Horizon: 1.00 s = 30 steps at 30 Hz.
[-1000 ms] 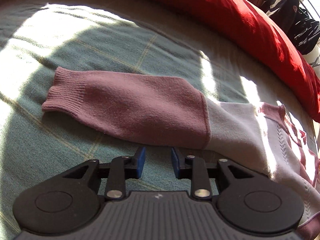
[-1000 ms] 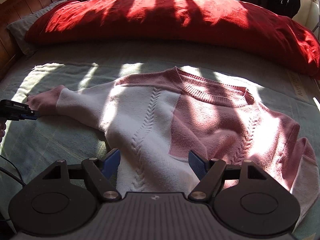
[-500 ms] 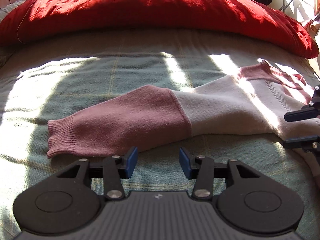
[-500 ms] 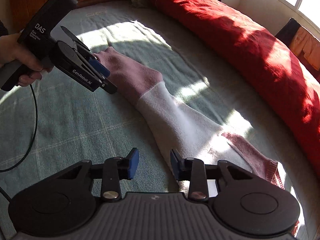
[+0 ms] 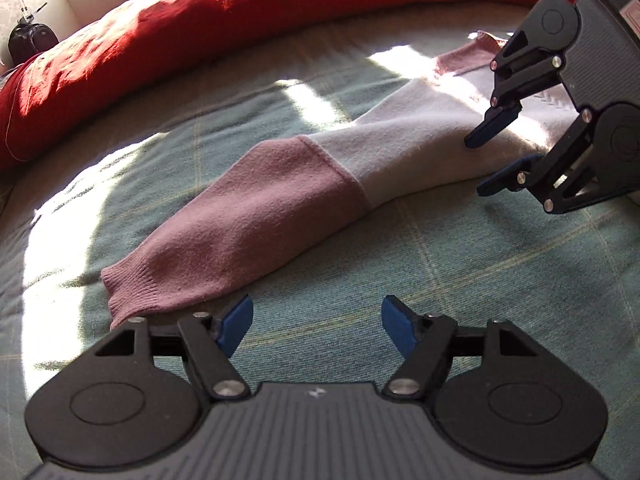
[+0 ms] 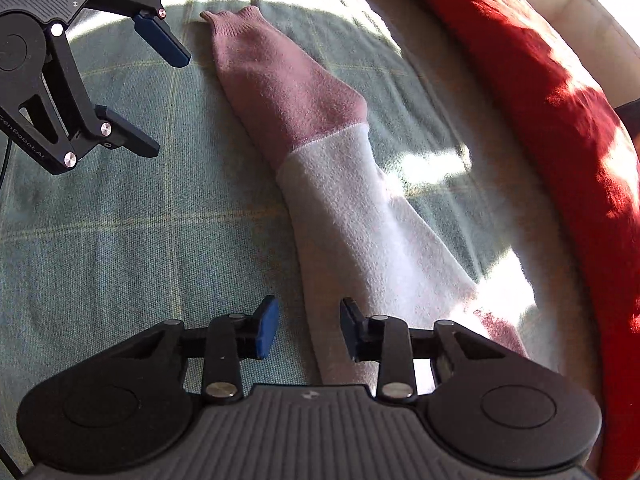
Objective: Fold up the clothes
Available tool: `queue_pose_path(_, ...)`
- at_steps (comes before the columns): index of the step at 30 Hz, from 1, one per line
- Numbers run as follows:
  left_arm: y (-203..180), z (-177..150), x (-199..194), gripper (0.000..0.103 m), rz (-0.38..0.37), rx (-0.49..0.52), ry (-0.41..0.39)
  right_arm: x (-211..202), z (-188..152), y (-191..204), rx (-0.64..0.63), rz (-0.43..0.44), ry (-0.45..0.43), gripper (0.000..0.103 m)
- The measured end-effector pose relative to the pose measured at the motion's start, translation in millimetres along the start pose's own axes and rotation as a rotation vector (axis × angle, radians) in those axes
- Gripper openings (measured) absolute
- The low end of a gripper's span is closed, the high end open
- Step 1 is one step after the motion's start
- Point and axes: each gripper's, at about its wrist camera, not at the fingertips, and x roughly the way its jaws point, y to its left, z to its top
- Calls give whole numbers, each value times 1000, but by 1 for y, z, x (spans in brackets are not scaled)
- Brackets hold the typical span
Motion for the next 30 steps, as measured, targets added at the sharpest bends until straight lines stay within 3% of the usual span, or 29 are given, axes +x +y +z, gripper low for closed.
queue_pose_path(8,10,10,11,72,-29,-52,-11,23,2,-9,-76,62,23,36)
queue_pose_path(11,14,10,14,72,-35,-62,-4,22,-1,-19,-47,62,7,12)
queue_pose_path(14,17,10,15,72,-44,-75,2,16,-1,-32,28,133,10,12)
queue_pose_path(16,22,11,16,72,-58,-92,5,7,0,-39,79,228,10,12)
queue_pose_path(18,27,11,17,72,-74,-116,8,-1,1,-39,74,312,11,13)
queue_pose_path(20,34,9,19,72,-78,-161,10,-3,-3,-39,56,339,27,13)
queue_pose_path(23,51,3,21,72,-79,-295,7,-8,-4,-36,79,340,13,23)
queue_pose_path(30,119,-38,28,67,-120,-836,-62,-17,-4,-29,151,327,-25,31)
